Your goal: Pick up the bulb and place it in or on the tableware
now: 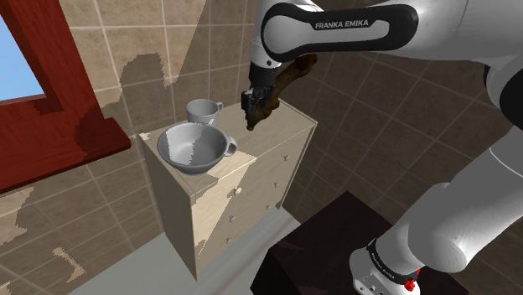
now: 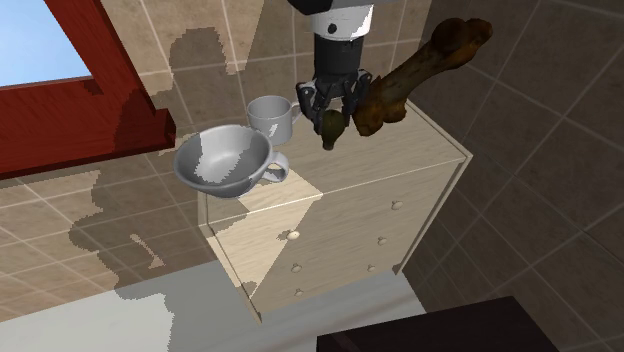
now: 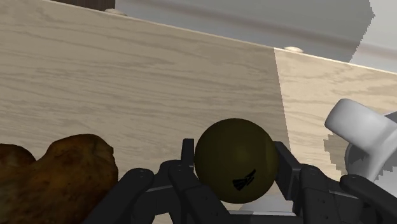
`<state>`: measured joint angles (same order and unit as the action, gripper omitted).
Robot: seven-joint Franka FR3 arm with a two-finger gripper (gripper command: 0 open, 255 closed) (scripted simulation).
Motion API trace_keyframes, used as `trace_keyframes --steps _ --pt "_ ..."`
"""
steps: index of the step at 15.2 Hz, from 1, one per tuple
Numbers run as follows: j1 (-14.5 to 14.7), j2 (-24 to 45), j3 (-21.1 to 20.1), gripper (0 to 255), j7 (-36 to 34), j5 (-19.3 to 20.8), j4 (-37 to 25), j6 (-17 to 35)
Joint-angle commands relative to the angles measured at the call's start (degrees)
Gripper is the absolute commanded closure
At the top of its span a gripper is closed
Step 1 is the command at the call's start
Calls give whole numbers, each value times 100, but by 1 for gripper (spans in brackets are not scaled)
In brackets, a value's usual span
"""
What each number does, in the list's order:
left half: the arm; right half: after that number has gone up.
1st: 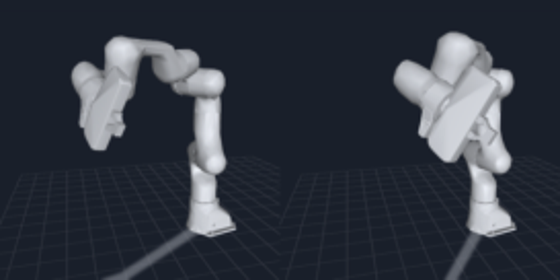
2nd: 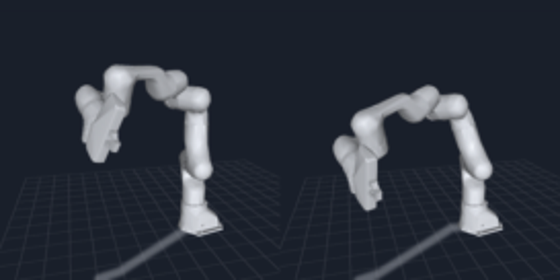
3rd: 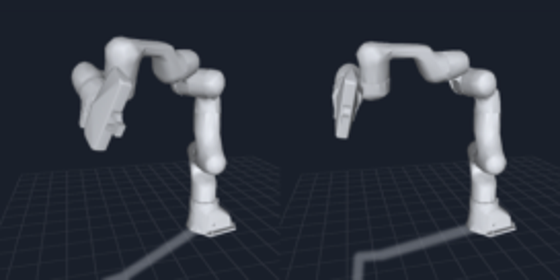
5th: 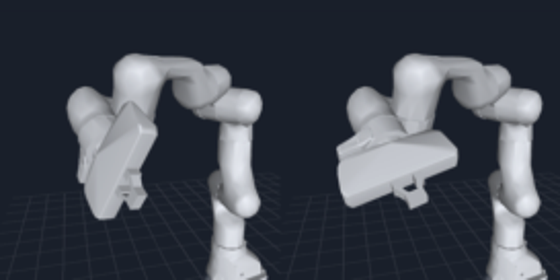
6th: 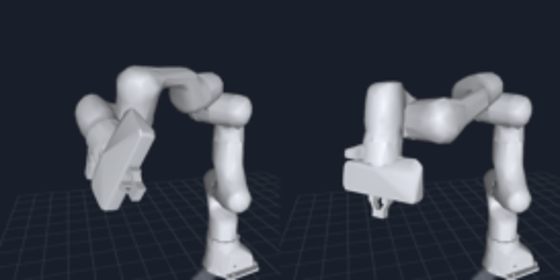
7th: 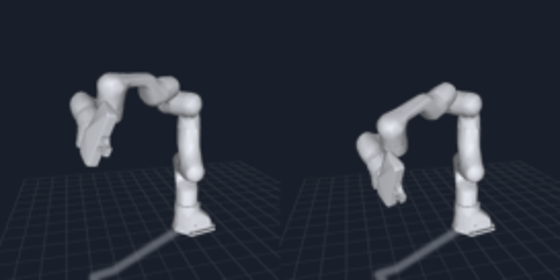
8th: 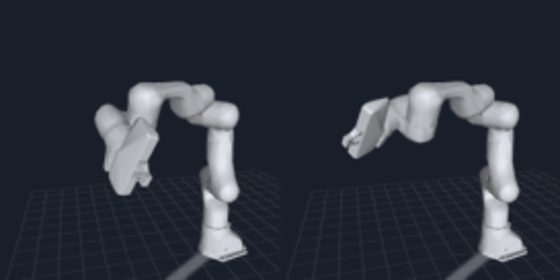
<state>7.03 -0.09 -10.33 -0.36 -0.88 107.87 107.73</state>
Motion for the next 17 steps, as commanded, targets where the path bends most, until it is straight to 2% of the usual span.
trace_keyframes --steps 1,17 --pt "-4 -14 4 255 8 -2 -142 -157" --pt "-3 44 3 255 -16 12 -1447 -1405"
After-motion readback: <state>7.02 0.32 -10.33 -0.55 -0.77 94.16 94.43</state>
